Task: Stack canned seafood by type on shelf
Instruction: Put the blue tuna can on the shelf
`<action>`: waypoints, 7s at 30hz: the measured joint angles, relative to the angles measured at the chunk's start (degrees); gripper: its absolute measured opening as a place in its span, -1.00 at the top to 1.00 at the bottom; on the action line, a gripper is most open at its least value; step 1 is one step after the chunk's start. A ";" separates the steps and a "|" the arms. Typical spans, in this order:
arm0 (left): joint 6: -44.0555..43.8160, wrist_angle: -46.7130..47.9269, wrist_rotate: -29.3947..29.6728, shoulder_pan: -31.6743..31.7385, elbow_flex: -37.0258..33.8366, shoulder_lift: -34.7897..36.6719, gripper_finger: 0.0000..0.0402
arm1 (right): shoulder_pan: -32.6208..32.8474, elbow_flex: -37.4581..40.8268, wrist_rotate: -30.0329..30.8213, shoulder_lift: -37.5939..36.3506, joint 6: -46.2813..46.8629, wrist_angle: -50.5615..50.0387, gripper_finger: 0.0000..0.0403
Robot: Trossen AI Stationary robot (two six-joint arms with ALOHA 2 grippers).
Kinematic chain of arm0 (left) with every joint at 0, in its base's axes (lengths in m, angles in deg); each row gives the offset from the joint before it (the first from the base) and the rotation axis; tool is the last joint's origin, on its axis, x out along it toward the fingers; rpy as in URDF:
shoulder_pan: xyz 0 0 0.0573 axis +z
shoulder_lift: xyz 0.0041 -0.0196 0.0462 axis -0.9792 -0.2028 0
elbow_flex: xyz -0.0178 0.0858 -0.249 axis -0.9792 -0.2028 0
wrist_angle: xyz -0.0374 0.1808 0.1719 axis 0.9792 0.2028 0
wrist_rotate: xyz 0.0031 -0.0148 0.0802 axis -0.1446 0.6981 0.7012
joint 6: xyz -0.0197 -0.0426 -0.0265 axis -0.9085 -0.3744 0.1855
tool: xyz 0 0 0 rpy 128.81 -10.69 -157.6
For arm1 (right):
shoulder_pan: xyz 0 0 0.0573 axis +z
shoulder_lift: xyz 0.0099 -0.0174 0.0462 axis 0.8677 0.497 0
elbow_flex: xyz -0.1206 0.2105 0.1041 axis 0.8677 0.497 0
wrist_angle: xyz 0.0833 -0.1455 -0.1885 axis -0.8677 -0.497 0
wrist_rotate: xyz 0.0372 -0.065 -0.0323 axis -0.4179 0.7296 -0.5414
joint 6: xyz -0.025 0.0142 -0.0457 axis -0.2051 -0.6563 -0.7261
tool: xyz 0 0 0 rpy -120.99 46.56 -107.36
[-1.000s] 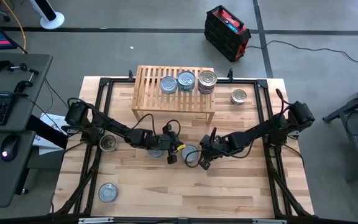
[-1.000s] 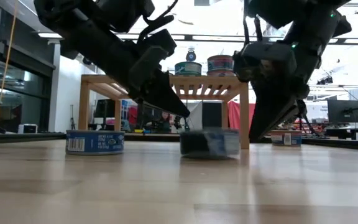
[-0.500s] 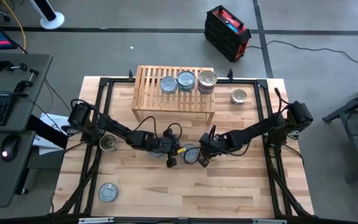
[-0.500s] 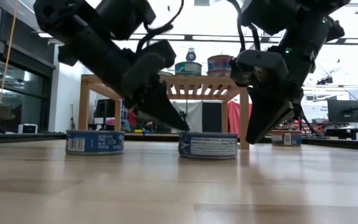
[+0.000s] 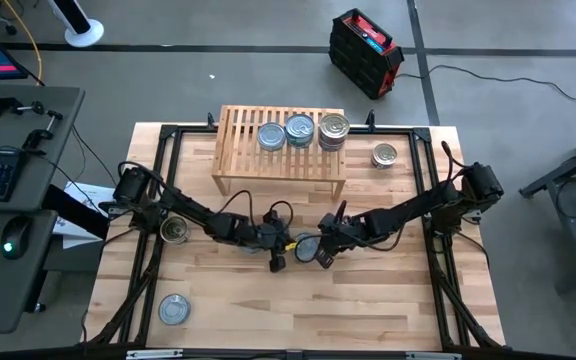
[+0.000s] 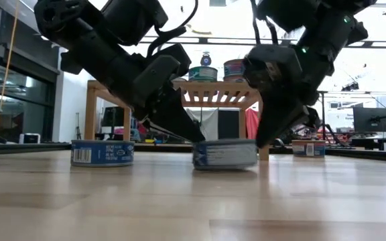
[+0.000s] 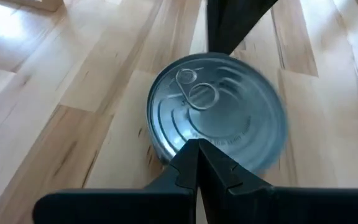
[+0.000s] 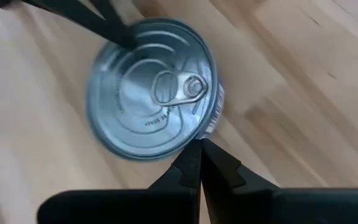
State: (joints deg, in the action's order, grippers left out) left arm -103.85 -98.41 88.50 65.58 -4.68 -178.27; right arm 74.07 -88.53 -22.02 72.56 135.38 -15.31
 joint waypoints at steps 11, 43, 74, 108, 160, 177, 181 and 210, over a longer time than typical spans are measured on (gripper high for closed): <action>-2.34 5.47 -0.56 -1.53 -0.14 -0.57 1.00 | -0.06 -7.03 0.17 -0.19 -4.59 1.46 1.00; -11.32 27.81 10.01 -2.13 -0.10 32.30 1.00 | -4.77 -26.07 -13.28 0.81 -50.23 -21.48 -0.26; -8.77 -5.93 9.94 -13.39 -0.09 50.00 1.00 | -4.77 -36.37 -15.32 18.89 -71.12 -28.19 -0.27; -5.01 34.15 21.65 -13.35 -0.13 67.14 1.00 | -11.24 -62.86 26.38 23.20 -89.39 -8.11 0.45; -12.52 47.85 28.37 -2.34 -0.15 55.83 1.00 | -18.62 -81.85 8.07 22.75 -61.07 -56.05 0.34; -7.46 46.72 -10.11 29.68 -0.07 50.41 1.00 | -1.27 -75.75 21.10 -0.40 -23.05 -79.46 0.99; -5.08 47.30 -15.64 30.76 -0.07 49.11 1.00 | 6.43 -67.34 30.98 -7.33 -9.55 -78.98 1.00; -2.74 42.89 -3.96 37.93 -0.07 42.73 1.00 | 13.67 -51.80 36.19 -13.66 1.20 -74.37 1.00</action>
State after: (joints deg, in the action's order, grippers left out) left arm -106.58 -55.52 84.55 103.51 -4.75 -135.54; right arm 87.75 -140.33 14.17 58.90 136.58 -89.68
